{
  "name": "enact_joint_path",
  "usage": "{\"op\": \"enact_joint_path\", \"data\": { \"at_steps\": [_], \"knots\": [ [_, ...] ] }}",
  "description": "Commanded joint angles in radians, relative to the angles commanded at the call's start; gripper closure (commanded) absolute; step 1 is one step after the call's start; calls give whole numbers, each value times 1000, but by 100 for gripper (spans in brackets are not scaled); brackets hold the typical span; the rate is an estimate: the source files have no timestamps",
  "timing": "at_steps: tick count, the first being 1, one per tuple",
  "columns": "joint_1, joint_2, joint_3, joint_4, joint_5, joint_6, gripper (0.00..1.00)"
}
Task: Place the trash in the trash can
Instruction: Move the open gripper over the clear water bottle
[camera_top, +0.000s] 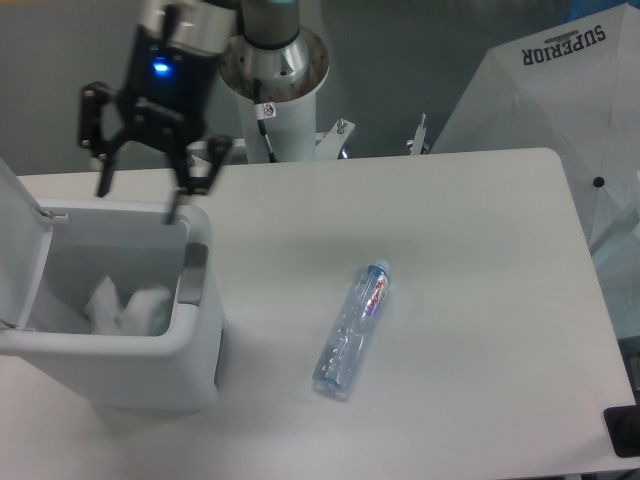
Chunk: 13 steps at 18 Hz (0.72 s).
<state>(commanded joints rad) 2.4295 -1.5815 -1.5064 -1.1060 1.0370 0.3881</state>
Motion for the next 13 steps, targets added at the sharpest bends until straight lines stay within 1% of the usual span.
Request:
{"op": "enact_joint_path", "data": {
  "at_steps": [1,3,6,7,11,13],
  "knots": [
    [25,-6,3,0,0,0,0],
    [69,-41,9,2,0,0,0],
    [115,-67,9,6,3,0,0],
    [127,-90,11,8,18,9,0],
    [152,-155,20,3,113,87,0],
    [158,-187,21,3,143,115,0]
  ]
}}
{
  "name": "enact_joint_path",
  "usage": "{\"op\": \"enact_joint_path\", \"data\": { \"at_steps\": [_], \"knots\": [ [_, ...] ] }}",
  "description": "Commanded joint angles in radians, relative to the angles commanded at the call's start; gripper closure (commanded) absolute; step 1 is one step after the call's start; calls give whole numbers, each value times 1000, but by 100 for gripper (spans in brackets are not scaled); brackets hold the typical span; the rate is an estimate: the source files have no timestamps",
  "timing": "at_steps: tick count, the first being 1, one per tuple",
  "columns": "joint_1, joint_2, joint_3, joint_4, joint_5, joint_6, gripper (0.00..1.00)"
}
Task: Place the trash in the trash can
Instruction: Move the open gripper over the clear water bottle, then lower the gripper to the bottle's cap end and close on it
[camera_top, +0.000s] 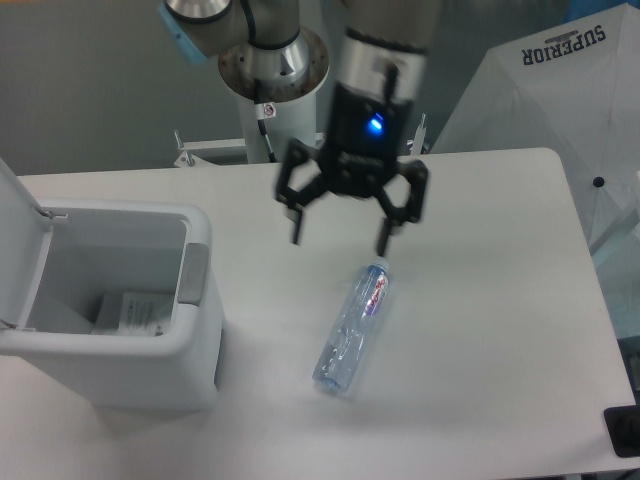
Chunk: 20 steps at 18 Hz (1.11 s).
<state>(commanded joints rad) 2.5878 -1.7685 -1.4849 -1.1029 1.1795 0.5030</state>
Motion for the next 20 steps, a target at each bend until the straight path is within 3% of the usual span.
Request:
{"op": "enact_joint_path", "data": {
  "at_steps": [7,20],
  "knots": [
    [0,-121,-5,-8,110,97,0],
    [-100,-252,-15,-9,259,101,0]
  ]
}}
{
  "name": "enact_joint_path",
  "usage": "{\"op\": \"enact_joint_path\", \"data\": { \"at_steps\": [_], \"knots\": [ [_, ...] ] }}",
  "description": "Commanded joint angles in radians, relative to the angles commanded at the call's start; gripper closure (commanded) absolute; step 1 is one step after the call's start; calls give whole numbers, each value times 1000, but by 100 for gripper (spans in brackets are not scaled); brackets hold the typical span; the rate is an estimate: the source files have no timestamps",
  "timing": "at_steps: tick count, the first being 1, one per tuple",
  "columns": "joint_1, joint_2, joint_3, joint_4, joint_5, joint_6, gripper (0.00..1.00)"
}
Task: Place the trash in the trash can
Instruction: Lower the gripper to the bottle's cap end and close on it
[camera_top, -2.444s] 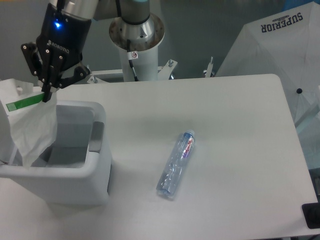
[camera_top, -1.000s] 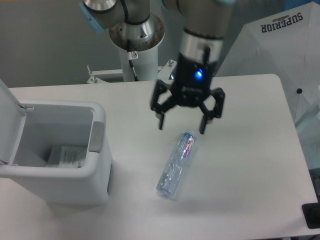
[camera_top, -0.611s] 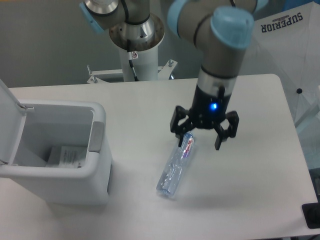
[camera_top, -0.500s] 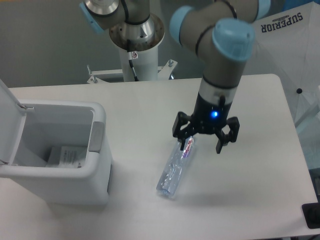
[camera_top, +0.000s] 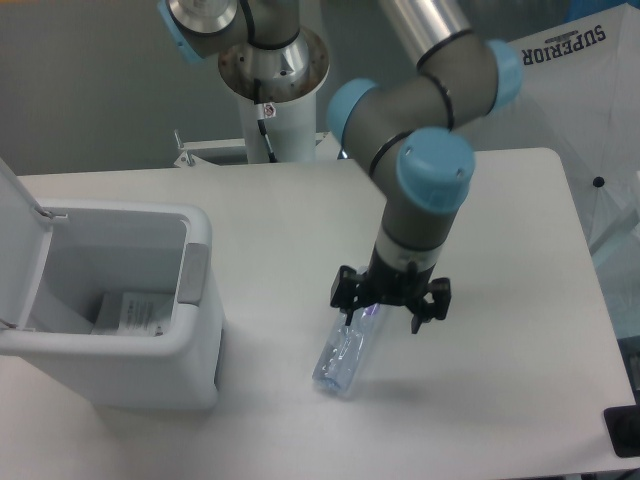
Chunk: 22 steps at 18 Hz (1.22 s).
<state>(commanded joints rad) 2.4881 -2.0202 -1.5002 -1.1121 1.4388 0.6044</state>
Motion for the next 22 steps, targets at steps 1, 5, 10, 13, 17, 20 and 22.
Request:
{"op": "enact_joint_path", "data": {
  "at_steps": [1,5,10,13,17,20,22],
  "knots": [
    [0,-3,0,0,8,3,0],
    [-28,-15,-5,-23,69,49,0],
    [-48,-15,-18,-58,92,57,0],
    [-60,-28,-15,-60,92,57,0],
    [-84,-87,15,-57,153,57,0],
    [-104,-143,83,-57,212,57,0],
    [-112,-166,112,-57,215,52,0]
  ]
}}
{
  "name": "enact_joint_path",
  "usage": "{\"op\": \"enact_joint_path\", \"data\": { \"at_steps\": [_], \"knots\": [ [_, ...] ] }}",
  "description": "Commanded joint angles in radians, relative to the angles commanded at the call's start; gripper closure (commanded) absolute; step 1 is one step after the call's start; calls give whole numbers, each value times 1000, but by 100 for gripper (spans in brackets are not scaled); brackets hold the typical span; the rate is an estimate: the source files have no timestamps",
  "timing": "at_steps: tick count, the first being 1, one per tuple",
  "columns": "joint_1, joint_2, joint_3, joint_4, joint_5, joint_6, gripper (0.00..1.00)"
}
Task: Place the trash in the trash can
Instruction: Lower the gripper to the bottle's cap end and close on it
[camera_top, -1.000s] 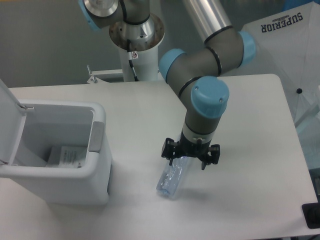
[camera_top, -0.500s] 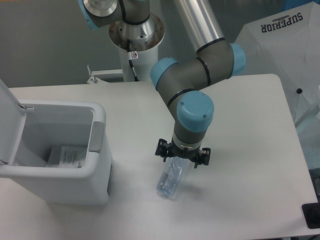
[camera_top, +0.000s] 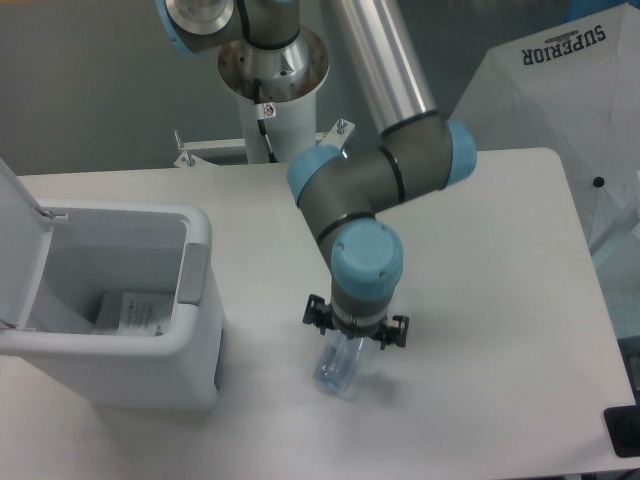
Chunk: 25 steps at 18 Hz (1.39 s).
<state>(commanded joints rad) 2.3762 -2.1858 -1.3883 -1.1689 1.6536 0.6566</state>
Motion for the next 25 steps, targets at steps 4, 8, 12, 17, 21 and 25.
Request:
{"op": "enact_joint_path", "data": {
  "at_steps": [4,8,12,17,21,25],
  "knots": [
    [-5,-22,5,3,5,-5,0],
    [-20,-48,8,3,24,-6,0],
    [-37,-55,9,3,25,-9,0],
    [-41,-71,14,3,26,-9,0],
    [-40,-81,14,3,34,-11,0],
    [-41,-89,17,3,40,-37,0]
  ]
}}
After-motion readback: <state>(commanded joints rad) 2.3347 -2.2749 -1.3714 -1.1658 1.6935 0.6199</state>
